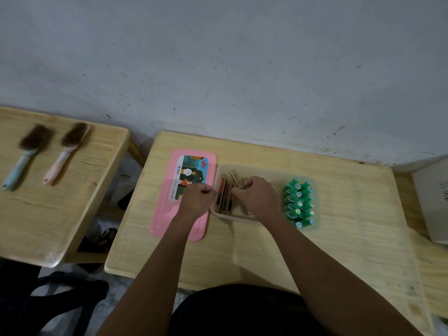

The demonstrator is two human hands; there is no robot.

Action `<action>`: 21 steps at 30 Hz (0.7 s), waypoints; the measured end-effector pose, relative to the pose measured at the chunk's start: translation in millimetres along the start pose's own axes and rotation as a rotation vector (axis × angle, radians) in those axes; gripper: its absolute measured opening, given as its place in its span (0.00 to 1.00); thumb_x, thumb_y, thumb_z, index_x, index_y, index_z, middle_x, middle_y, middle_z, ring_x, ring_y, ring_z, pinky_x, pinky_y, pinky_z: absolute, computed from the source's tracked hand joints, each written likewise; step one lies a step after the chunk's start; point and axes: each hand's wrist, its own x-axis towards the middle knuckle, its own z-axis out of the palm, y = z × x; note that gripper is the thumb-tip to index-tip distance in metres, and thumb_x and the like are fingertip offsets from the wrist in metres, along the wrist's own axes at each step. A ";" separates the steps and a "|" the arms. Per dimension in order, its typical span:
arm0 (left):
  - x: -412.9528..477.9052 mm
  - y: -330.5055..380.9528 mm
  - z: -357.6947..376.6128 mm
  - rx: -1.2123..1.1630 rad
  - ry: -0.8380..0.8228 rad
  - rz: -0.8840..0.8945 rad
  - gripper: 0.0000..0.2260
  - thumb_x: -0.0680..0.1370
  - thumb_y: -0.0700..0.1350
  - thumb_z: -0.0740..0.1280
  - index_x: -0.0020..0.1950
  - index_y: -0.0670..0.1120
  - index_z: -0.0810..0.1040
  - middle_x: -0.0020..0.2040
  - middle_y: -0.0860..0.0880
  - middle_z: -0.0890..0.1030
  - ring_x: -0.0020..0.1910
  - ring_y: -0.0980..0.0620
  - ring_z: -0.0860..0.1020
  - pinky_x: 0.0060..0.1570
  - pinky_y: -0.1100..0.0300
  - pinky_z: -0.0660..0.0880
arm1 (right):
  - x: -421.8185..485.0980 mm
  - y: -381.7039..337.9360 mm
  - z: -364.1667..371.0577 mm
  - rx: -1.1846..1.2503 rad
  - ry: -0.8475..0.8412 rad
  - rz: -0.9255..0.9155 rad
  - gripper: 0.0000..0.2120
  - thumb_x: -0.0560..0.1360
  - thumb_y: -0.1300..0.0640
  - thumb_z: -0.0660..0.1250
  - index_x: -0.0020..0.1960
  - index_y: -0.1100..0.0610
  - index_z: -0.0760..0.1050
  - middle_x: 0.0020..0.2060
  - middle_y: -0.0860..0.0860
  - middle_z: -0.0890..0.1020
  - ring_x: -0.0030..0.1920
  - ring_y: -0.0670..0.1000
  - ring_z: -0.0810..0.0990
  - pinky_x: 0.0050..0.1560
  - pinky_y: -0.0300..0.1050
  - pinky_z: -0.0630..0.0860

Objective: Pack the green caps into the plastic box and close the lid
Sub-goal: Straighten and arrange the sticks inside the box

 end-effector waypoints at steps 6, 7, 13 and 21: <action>1.2 0.6 -0.6 -0.005 -0.006 -0.017 0.11 0.77 0.44 0.68 0.57 0.41 0.81 0.49 0.48 0.81 0.52 0.50 0.78 0.49 0.60 0.73 | -5.2 4.3 -0.5 0.167 -0.006 -0.058 0.13 0.65 0.49 0.73 0.41 0.54 0.72 0.34 0.47 0.80 0.34 0.49 0.78 0.37 0.49 0.76; 1.0 0.8 -0.7 -0.008 -0.010 -0.018 0.11 0.77 0.44 0.68 0.57 0.41 0.81 0.49 0.47 0.81 0.52 0.50 0.78 0.50 0.59 0.73 | -5.3 4.1 1.8 0.155 -0.007 -0.061 0.12 0.65 0.50 0.73 0.42 0.54 0.72 0.34 0.47 0.80 0.34 0.49 0.79 0.37 0.50 0.77; -1.7 0.6 -0.1 -0.007 0.013 0.007 0.10 0.77 0.43 0.68 0.55 0.40 0.82 0.49 0.46 0.83 0.50 0.51 0.78 0.48 0.60 0.71 | -2.6 4.5 18.9 0.109 -0.022 -0.056 0.11 0.68 0.55 0.74 0.43 0.56 0.73 0.38 0.50 0.78 0.37 0.50 0.76 0.33 0.44 0.70; -3.0 1.1 0.4 -0.016 0.012 0.002 0.10 0.77 0.43 0.67 0.56 0.40 0.81 0.51 0.45 0.83 0.50 0.52 0.77 0.49 0.60 0.70 | 4.5 3.0 33.1 0.102 -0.072 -0.052 0.14 0.68 0.53 0.76 0.45 0.55 0.73 0.39 0.48 0.75 0.45 0.51 0.75 0.45 0.45 0.73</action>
